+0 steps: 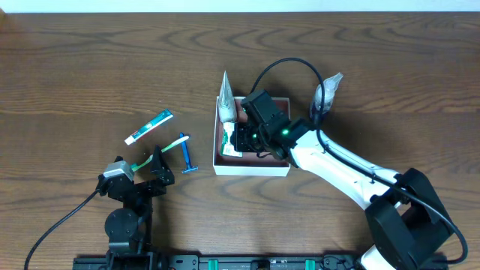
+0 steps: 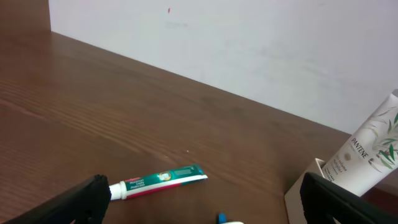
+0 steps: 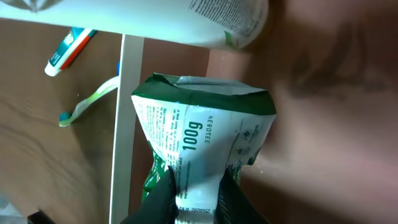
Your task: Pack container
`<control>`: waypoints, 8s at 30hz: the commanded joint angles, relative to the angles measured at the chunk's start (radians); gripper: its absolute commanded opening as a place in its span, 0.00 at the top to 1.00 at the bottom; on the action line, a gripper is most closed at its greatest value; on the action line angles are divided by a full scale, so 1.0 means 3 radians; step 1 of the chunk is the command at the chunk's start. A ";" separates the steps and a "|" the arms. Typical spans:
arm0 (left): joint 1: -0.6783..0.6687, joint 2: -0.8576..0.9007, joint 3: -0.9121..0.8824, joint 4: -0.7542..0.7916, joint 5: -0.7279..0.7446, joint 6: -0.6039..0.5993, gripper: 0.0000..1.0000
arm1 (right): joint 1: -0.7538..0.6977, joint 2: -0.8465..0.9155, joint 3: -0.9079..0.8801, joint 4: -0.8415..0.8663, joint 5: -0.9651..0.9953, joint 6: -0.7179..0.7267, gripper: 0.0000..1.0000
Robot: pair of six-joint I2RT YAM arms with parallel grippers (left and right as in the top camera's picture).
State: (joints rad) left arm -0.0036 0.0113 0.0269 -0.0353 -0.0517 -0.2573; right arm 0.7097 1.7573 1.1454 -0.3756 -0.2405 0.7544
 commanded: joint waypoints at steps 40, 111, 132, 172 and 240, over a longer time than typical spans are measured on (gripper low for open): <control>0.0011 -0.0015 -0.0076 -0.0114 -0.0028 0.0045 0.02 | -0.0954 -0.1520 0.0320 -0.1466 0.1756 -0.0563 0.50; 0.0011 -0.0015 -0.0076 -0.0113 -0.0028 0.0045 0.02 | -0.1059 -0.1677 0.0345 -0.0924 0.0852 -0.0242 0.83; 0.0011 -0.0015 -0.0076 -0.0114 -0.0028 0.0045 0.02 | -0.0441 -0.0661 0.0345 -0.0234 0.1175 0.0337 0.82; 0.0011 -0.0015 -0.0076 -0.0113 -0.0028 0.0045 0.02 | -0.0151 -0.0149 0.0343 0.0186 0.2024 0.0351 0.81; 0.0011 -0.0015 -0.0076 -0.0113 -0.0028 0.0045 0.02 | -0.1339 -0.1696 0.0371 -0.0322 0.1774 -0.0151 0.01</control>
State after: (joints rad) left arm -0.0036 0.0113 0.0269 -0.0353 -0.0517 -0.2573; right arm 0.3962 1.3167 1.2442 -0.4255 0.2745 0.7261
